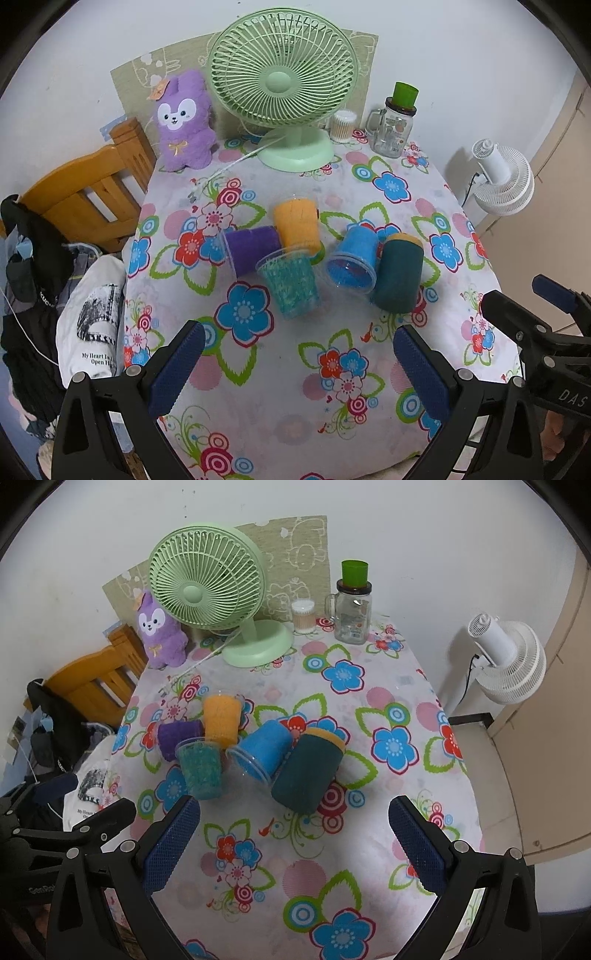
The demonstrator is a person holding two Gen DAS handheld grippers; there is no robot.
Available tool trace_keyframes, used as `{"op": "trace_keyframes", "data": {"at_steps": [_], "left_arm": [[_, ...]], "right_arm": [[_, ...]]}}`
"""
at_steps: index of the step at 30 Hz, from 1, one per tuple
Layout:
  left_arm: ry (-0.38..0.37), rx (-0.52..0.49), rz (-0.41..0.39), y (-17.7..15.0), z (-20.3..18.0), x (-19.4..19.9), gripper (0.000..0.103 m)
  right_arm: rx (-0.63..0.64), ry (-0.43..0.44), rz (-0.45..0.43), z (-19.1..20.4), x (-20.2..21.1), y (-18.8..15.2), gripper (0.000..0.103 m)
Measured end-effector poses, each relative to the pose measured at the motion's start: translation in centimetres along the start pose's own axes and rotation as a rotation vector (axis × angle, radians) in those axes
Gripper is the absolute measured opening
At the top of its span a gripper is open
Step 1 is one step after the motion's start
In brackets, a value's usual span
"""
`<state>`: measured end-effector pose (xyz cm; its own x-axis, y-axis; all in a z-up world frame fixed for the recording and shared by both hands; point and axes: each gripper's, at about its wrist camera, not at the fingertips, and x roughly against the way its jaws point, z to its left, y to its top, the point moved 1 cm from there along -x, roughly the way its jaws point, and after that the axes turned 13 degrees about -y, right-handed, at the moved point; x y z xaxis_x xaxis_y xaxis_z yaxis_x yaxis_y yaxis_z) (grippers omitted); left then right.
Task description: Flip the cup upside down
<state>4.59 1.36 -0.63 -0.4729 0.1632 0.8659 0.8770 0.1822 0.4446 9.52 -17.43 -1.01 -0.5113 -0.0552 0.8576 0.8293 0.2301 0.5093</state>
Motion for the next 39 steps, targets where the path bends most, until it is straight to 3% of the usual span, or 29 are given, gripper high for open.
{"op": "trace_keyframes", "data": {"at_steps": [10,18,36,39], "left_arm": [[0.016,-0.032,0.041,2.6,-0.4,-2.7,0.103],[0.025,-0.078,0.113,4.7,-1.6,-7.2,0.103],[0.039,-0.162,0.277,7.6,-3.2,-17.8,0.101],[0.055,-0.188,0.316,7.6,-3.4,-19.3,0.095]], "right_arm": [[0.016,0.010,0.029,-0.8,-3.0,2.7,0.103],[-0.002,0.027,0.069,-2.3,-7.0,5.1,0.103],[-0.003,0.052,0.197,-3.6,-16.0,6.4,0.101],[-0.008,0.055,0.219,-3.9,-17.2,6.4,0.101]]}}
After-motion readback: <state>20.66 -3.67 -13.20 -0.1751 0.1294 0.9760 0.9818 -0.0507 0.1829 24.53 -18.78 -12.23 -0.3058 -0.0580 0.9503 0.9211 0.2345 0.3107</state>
